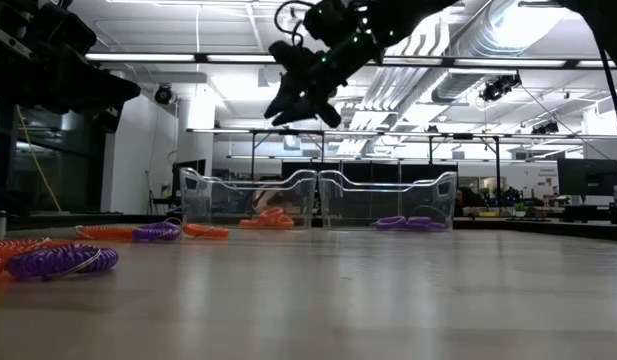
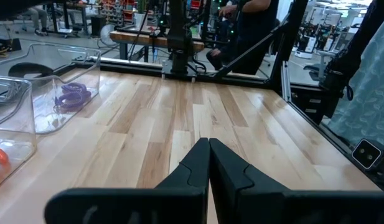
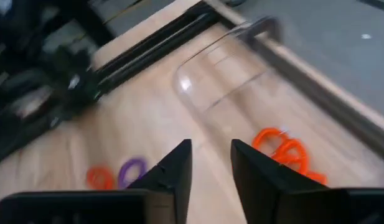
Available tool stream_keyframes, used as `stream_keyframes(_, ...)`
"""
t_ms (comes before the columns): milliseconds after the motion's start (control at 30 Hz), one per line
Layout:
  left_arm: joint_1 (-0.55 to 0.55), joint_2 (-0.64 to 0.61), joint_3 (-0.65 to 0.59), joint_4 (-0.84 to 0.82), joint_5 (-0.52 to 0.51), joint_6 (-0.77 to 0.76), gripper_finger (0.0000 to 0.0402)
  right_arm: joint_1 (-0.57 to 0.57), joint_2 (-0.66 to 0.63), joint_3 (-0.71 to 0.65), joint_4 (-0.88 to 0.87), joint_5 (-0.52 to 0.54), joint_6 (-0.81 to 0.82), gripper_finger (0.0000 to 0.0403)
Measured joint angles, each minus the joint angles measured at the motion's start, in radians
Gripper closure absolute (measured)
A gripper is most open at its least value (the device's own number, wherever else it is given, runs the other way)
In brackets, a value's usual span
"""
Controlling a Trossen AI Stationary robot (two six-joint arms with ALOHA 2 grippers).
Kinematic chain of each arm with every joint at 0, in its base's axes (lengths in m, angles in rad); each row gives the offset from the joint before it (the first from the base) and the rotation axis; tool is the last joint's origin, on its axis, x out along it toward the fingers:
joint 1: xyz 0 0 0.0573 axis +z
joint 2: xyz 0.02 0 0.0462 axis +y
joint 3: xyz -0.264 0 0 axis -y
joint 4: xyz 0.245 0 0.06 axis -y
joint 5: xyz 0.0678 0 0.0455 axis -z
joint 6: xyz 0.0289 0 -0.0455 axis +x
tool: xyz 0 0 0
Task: Sort spring keychains
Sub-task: Put the violet spring keychain into the right transparent bin
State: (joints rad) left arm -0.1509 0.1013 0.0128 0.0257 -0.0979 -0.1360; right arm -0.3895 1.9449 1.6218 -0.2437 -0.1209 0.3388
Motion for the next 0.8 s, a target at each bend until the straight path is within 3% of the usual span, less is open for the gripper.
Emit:
stream_keyframes(300,0.000,0.000,0.000,0.000,0.000,0.000,0.0401,0.099,-0.084,-0.001,-0.358,-0.054,-0.236,0.0391)
stream_keyframes(400,0.000,0.000,0.000,0.000,0.000,0.000,0.0401,0.142,-0.116,-0.004,-0.446,-0.054,-0.285,0.0396)
stream_keyframes(500,0.000,0.000,0.000,0.000,0.000,0.000,0.0401,0.181,-0.181,-0.090,-0.372,-0.058,-0.294,0.0391)
stream_keyframes(633,0.000,0.000,0.000,0.000,0.000,0.000,0.0401,0.230,-0.318,-0.340,-0.112,-0.064,-0.270,0.0401)
stream_keyframes(800,0.000,0.000,0.000,0.000,0.000,0.000,0.0401,0.258,-0.504,-0.648,0.095,-0.064,-0.116,0.0399)
